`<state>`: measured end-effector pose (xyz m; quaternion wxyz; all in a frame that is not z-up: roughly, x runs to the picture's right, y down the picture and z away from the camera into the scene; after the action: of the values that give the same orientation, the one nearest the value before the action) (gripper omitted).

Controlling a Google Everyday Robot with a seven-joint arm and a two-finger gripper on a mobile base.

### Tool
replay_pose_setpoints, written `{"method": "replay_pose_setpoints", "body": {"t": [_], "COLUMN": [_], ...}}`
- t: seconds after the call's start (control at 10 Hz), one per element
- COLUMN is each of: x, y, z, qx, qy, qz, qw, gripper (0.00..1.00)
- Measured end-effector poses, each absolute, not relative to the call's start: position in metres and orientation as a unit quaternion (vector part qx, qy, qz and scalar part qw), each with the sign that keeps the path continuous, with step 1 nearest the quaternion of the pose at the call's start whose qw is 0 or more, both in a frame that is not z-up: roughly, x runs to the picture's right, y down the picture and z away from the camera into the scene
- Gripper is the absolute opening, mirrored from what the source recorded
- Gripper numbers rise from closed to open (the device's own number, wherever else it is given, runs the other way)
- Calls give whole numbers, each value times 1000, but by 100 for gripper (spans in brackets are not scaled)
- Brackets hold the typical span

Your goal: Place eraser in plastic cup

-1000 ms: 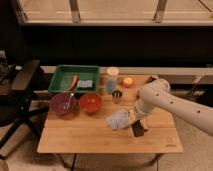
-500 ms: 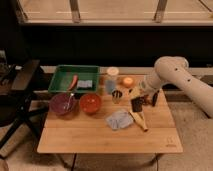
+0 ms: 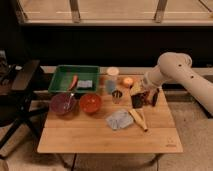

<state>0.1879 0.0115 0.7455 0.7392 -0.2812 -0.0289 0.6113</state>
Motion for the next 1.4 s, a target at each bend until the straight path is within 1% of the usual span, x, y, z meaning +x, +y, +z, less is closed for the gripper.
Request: {"method": "replay_pose_setpoints", "body": {"t": [0.2,0.6,0.9,1.1,1.4], "x": [188,173,147,127,128], "y": [-10,-72,-98,-105,-104], "z": [758,792,798,799,800], "qx": [-269,-260,-265,-269,-269], "qy": [-61,-137,-206,-227,-226], "qz": [619,620,611,598,598], "qw": [735,727,717,720,720], "gripper": [0,0,0,0,0]}}
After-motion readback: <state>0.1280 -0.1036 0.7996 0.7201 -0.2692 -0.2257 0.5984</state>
